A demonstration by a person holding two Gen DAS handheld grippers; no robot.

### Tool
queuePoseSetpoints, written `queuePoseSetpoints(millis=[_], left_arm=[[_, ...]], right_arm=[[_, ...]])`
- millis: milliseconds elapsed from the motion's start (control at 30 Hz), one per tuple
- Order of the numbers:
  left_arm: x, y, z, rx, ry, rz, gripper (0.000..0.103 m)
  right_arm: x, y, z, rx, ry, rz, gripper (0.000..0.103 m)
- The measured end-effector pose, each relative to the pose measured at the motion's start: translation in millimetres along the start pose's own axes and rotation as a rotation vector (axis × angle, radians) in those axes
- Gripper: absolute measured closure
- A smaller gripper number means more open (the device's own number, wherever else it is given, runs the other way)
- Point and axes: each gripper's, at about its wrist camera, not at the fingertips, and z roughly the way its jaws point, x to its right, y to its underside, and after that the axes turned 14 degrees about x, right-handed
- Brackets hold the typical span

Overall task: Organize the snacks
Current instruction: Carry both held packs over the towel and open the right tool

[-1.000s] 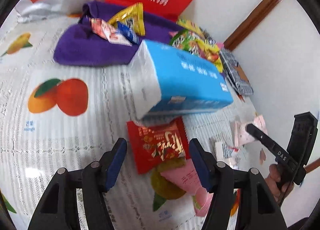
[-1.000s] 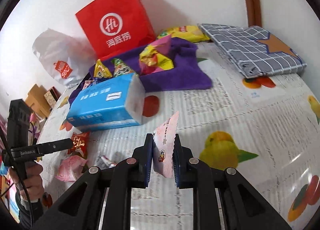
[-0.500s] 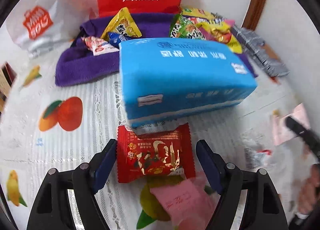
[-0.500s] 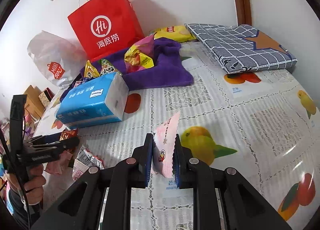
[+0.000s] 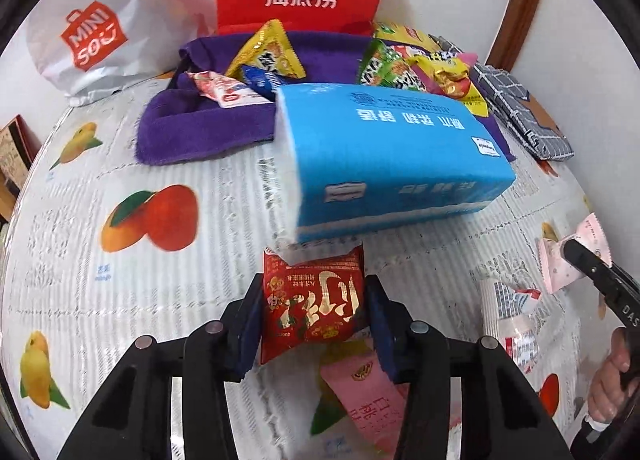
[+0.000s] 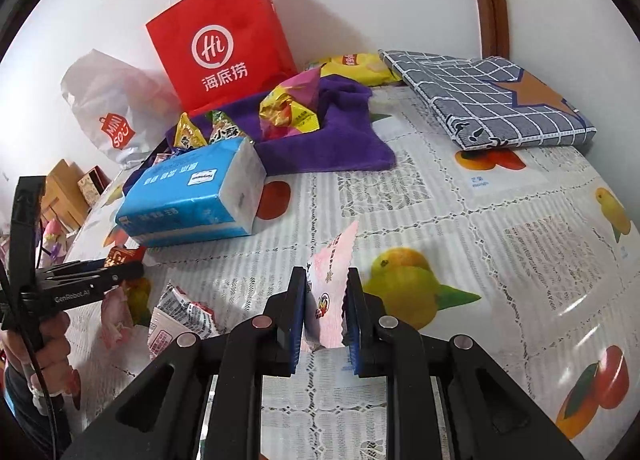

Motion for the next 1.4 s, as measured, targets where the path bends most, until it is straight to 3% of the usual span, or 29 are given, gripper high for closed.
queuePoseSetpoints(millis=[433, 800, 1100, 1267, 1400], left_arm=[[-24, -7, -25, 0.069, 0.003, -0.068, 0.058], [-38, -40, -31, 0.146, -0.023, -0.102, 0.058], [-32, -77, -19, 0.2, -0.024, -0.093, 0.057], [-31, -96, -3, 0.232, -0.028, -0.089, 0.057], [-36, -94, 4, 0.251, -0.047, -0.083, 0.057]], right_arm=[[-28, -8, 2, 0.014, 0.019, -0.093, 0.084], [-53, -54, 11, 0.108, 0.001, -0.129, 0.084], [-75, -88, 31, 0.143, -0.048, -0.13, 0.084], [-86, -93, 40, 0.151, -0.024, -0.176, 0.084], [-87, -98, 46, 0.156, -0.027, -0.187, 0.084]])
